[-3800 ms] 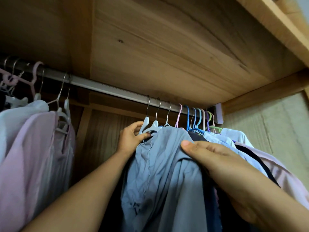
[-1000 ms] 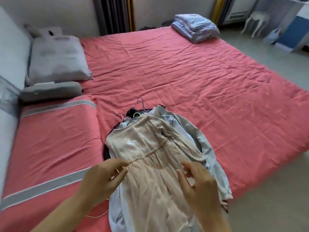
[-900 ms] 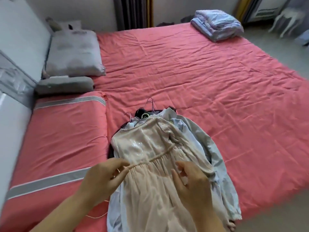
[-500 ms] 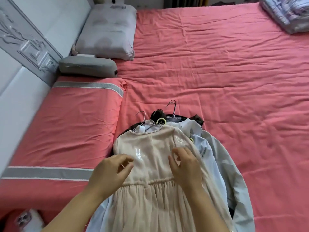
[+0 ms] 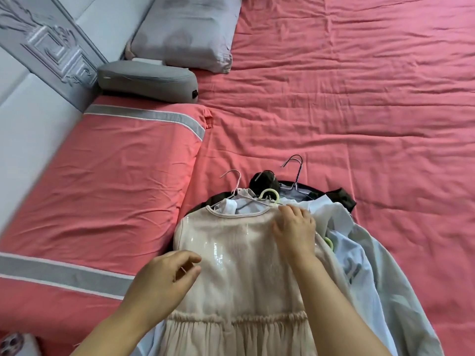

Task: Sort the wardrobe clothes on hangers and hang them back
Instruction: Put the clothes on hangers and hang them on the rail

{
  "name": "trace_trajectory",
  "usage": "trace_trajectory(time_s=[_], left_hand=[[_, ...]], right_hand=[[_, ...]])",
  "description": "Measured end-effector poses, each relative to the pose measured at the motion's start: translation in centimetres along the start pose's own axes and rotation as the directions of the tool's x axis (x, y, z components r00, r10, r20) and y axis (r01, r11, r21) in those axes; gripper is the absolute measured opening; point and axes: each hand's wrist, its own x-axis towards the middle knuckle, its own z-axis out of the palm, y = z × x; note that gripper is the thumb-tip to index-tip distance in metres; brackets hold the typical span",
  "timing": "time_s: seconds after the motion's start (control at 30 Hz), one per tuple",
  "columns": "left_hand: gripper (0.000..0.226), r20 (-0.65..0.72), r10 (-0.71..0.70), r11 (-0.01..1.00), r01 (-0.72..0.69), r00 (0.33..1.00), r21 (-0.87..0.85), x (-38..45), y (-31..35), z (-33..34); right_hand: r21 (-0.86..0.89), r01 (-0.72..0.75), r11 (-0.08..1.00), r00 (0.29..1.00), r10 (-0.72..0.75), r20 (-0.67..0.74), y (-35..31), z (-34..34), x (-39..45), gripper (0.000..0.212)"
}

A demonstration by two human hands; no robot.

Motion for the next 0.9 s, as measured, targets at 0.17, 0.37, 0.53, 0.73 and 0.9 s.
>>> trace_trajectory(time_s=[0.17,0.37,0.53,0.73,0.9], left_hand=[[0.014,-0.008,-0.012,1.0,0.012,1.0,-0.016,0.1,-0.5,0.0],[0.009,0.001,0.027,0.999,-0.027,1.0,-0.04,-0.3,-0.4,-1.1],[0.013,-0.024,0.072,0.997,-0.073,0.997,-0.039,-0.6,-1.5,-2.6],[0.014,0.0,0.118,0.993,-0.118,0.993,-0.031,-0.9,-4.0,-4.3],[0.008,0.032,0.234,0.971,-0.232,0.972,-0.056,-1.4,-4.2,-6.7]], right_hand=[[-0.05,-0.083,0.995,0.996,0.085,0.038,-0.7,0.5,1.5,0.04],[-0.327,-0.039,0.944,0.983,0.096,0.159,-1.7,-0.5,1.5,0.025],[-0.389,-0.008,0.921,0.977,0.091,0.195,-1.6,-0.2,1.7,0.031],[-0.016,-0.144,0.989,0.989,0.143,-0.044,-3.1,-2.7,-1.6,0.016],[0.119,-0.162,0.98,0.97,0.18,-0.161,-6.1,-6.6,-7.0,0.012]])
